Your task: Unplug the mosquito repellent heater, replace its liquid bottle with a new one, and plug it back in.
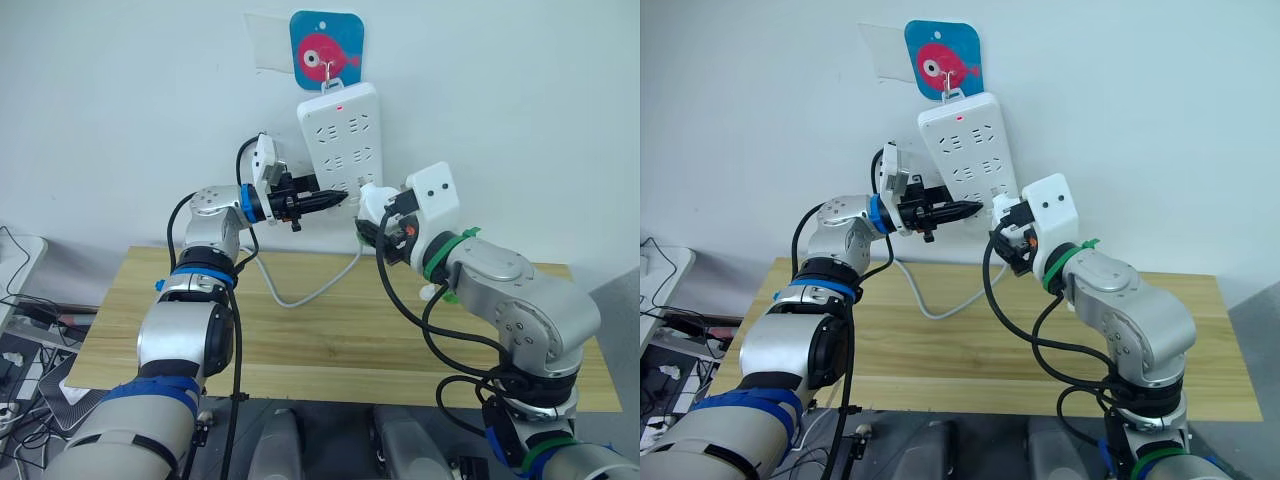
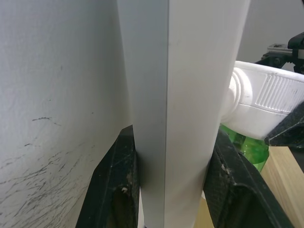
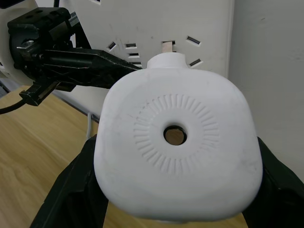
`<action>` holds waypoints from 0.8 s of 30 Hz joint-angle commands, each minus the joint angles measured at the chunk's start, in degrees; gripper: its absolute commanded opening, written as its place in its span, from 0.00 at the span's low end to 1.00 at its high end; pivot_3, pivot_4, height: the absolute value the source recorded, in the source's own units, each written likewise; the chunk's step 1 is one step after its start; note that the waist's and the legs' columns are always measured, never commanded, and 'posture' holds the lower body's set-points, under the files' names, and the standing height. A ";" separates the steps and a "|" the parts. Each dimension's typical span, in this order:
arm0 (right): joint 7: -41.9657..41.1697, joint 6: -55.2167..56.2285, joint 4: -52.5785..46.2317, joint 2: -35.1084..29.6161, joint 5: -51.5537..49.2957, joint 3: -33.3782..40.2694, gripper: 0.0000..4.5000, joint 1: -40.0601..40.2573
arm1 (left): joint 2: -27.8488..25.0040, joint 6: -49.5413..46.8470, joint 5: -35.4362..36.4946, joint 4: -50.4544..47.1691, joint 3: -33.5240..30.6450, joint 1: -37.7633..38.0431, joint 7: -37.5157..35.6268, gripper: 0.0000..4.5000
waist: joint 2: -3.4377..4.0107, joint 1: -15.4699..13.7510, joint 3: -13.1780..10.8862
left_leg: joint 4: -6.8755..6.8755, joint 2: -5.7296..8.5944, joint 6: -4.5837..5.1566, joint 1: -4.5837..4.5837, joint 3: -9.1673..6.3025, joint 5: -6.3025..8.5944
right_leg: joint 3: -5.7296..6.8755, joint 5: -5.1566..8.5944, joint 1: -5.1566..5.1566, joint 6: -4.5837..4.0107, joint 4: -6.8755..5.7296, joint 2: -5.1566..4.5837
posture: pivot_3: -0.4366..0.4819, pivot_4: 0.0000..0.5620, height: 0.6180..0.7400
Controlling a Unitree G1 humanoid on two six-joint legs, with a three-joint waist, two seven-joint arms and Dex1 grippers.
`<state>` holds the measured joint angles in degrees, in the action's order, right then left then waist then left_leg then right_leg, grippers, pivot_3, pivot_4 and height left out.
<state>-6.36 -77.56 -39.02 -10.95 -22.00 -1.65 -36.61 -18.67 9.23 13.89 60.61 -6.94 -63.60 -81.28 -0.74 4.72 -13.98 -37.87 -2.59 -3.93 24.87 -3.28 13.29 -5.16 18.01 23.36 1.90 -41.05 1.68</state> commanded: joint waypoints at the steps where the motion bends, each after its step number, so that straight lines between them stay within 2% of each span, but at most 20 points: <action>1: 0.40 6.21 -7.34 0.02 0.64 1.39 0.69 -4.74 | 1.04 0.29 -2.53 -0.80 3.45 2.14 -1.93 0.30 | 0.00 0.01 0.00 | 0.00 0.00 0.00 0.00 0.00 0.00 | 0.00 0.00 0.00 0.00 0.00 0.00 | 0.44 0.36 1.00; 14: 2.54 5.11 -7.57 3.01 1.05 2.05 0.69 -6.12 | 1.20 -0.89 -2.30 -1.33 3.43 2.38 -1.00 0.30 | 0.00 0.05 0.00 | 0.02 -0.01 0.00 0.00 0.00 0.00 | 0.00 0.00 0.00 -0.01 0.01 0.00 | 0.44 0.37 1.00; 24: 3.49 13.03 -6.00 3.42 4.51 -2.69 0.69 1.99 | 1.64 -6.98 -0.37 -2.26 1.99 1.73 -0.58 0.30 | 0.00 0.06 0.00 | 0.01 0.00 0.00 0.00 0.00 0.00 | 0.00 0.01 0.00 -0.01 0.00 0.00 | 0.44 0.37 1.00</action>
<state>-3.11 -69.48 -42.53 -7.80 -18.58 -3.69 -34.26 -18.14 4.21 14.00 59.24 -6.85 -62.60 -80.47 -0.74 4.78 -13.98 -37.86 -2.59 -3.93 24.87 -3.28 13.29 -5.15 18.01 23.35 1.89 -41.05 1.68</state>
